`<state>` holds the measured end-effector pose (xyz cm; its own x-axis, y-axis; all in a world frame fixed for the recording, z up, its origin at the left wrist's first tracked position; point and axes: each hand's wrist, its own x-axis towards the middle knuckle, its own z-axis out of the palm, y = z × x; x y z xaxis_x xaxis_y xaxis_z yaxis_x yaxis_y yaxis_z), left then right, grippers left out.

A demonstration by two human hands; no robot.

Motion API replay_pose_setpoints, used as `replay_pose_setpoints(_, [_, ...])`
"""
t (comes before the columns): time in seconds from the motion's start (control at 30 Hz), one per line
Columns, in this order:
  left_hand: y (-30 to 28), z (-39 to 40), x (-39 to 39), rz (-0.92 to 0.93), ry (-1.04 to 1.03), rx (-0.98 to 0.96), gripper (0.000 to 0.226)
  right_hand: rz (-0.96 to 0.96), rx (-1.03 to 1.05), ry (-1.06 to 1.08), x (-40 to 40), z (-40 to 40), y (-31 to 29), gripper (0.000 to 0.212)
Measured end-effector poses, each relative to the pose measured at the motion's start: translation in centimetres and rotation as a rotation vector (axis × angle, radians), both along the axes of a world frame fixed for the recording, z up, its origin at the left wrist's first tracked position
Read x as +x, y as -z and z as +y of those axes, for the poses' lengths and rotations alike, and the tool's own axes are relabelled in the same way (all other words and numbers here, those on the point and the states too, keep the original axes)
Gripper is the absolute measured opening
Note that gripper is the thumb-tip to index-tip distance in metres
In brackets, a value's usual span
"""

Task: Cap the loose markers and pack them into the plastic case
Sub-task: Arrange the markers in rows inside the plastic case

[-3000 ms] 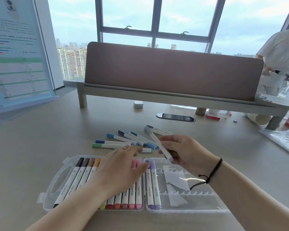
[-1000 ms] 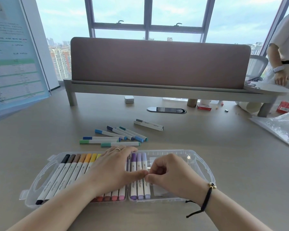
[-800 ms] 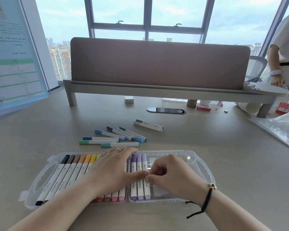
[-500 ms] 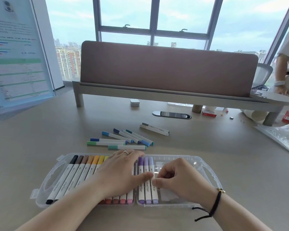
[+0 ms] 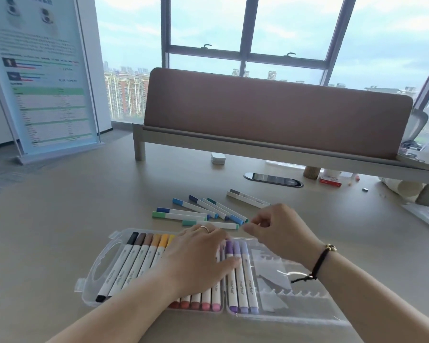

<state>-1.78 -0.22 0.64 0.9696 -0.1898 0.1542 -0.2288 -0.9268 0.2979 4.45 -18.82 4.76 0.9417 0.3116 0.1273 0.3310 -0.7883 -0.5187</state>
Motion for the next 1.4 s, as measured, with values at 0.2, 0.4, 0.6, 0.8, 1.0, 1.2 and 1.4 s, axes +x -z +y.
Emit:
replay_pose_setpoints(0.2, [-0.1,0.7,0.2,-0.033,-0.173,-0.021,0.039,-0.027,-0.064,-0.100,4.9,6.9,-0.2,0.019])
replay_pose_setpoints(0.4, [0.3,1.0,0.5,0.033,-0.202,0.017,0.058,-0.032,-0.176,-0.101,8.2,11.0,1.4,0.017])
replay_pose_setpoints(0.6, [0.1,1.0,0.5,0.031,-0.196,0.031,0.059,0.035,-0.115,-0.032,10.4,10.3,2.4,0.015])
replay_pose_setpoints(0.8, [0.0,0.9,0.6,0.036,-0.203,0.038,0.059,-0.041,-0.112,-0.100,10.2,11.6,2.7,0.011])
replay_pose_setpoints(1.0, [0.1,1.1,0.6,0.038,-0.199,0.026,0.059,0.002,-0.216,-0.001,11.5,10.6,3.8,0.015])
replay_pose_setpoints(1.2, [0.1,1.0,0.7,0.049,-0.195,0.034,0.057,-0.012,-0.246,0.010,10.8,9.6,3.4,0.017])
replay_pose_setpoints(1.4, [0.1,1.2,0.7,0.039,-0.192,0.039,0.058,-0.042,0.149,0.074,7.1,5.4,1.4,0.020])
